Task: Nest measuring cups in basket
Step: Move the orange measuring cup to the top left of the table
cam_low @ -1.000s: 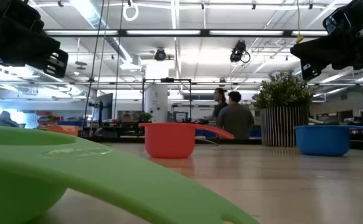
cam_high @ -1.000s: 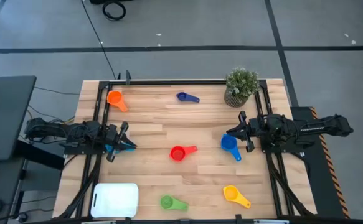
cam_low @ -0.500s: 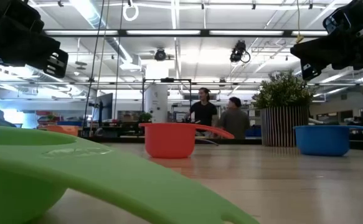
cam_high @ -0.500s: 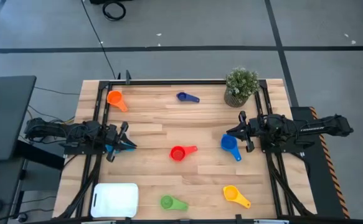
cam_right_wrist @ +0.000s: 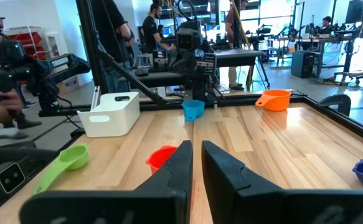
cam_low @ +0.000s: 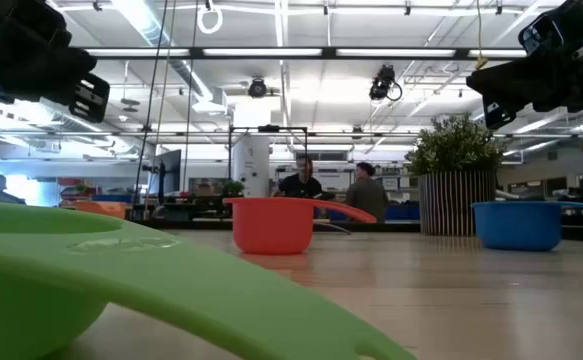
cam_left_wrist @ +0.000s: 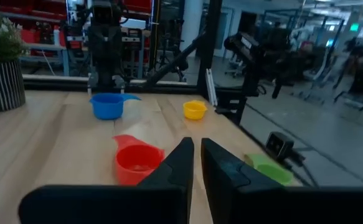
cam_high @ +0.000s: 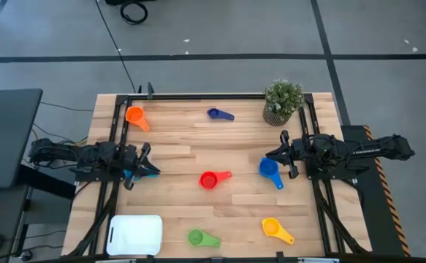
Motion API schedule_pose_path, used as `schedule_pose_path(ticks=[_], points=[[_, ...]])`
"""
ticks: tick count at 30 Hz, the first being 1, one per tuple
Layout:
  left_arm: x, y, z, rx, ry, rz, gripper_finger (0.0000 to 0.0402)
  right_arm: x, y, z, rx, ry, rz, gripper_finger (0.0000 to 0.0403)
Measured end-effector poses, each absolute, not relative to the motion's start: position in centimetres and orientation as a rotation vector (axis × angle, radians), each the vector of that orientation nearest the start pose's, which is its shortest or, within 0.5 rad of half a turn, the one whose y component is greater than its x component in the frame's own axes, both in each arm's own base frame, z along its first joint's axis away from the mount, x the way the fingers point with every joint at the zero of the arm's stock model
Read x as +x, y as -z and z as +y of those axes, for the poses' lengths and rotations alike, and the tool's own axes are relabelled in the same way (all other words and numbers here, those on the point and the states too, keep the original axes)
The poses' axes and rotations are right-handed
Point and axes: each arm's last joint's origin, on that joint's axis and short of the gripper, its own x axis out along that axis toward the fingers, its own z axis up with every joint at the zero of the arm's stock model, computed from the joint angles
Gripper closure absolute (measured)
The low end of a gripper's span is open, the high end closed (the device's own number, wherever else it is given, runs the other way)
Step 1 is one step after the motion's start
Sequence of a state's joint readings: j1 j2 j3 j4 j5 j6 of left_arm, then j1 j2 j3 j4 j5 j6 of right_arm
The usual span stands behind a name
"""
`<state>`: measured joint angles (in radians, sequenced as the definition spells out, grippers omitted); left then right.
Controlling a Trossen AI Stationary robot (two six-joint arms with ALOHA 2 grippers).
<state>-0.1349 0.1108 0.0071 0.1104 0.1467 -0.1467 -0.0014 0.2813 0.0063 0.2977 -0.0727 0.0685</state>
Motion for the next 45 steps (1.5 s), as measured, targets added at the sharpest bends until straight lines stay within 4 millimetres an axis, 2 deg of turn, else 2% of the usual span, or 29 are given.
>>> schedule_pose_path(ticks=[9,15,17,21,27,33,37,40,45], points=[[10.2,-16.9,-1.8,-0.390,0.280,0.039,0.0363,11.5,-17.0,0.2,0.068,-0.072,-0.020,0.0362],[10.2,-17.4,-1.8,-0.483,0.289,0.005,0.0363,11.5,-17.0,0.2,0.068,-0.072,-0.021,0.0362],[10.1,-17.9,-1.8,-0.452,0.289,0.005,0.0363,11.5,-17.0,0.2,0.067,-0.072,-0.021,0.0362],[9.6,-21.0,-1.7,-0.329,0.286,-0.089,0.0363,11.5,-17.1,0.2,0.068,-0.072,-0.023,0.0362],[8.2,-25.6,-1.1,-0.276,0.127,-0.096,0.0363,11.5,-17.1,0.2,0.067,-0.072,-0.028,0.0362],[7.7,-29.7,-0.4,-0.263,-0.097,0.061,0.0372,11.5,-17.1,0.2,0.067,-0.072,-0.028,0.0362],[8.3,-33.1,-0.4,-0.275,-0.157,0.128,0.0395,11.5,-17.1,0.2,0.067,-0.072,-0.029,0.0362],[8.9,-35.5,-0.3,-0.241,-0.197,0.205,0.0396,11.5,-17.1,0.2,0.067,-0.072,-0.028,0.0362],[9.5,-38.5,0.0,-0.203,-0.393,0.418,0.0398,11.5,-17.1,0.2,0.067,-0.072,-0.028,0.0362]])
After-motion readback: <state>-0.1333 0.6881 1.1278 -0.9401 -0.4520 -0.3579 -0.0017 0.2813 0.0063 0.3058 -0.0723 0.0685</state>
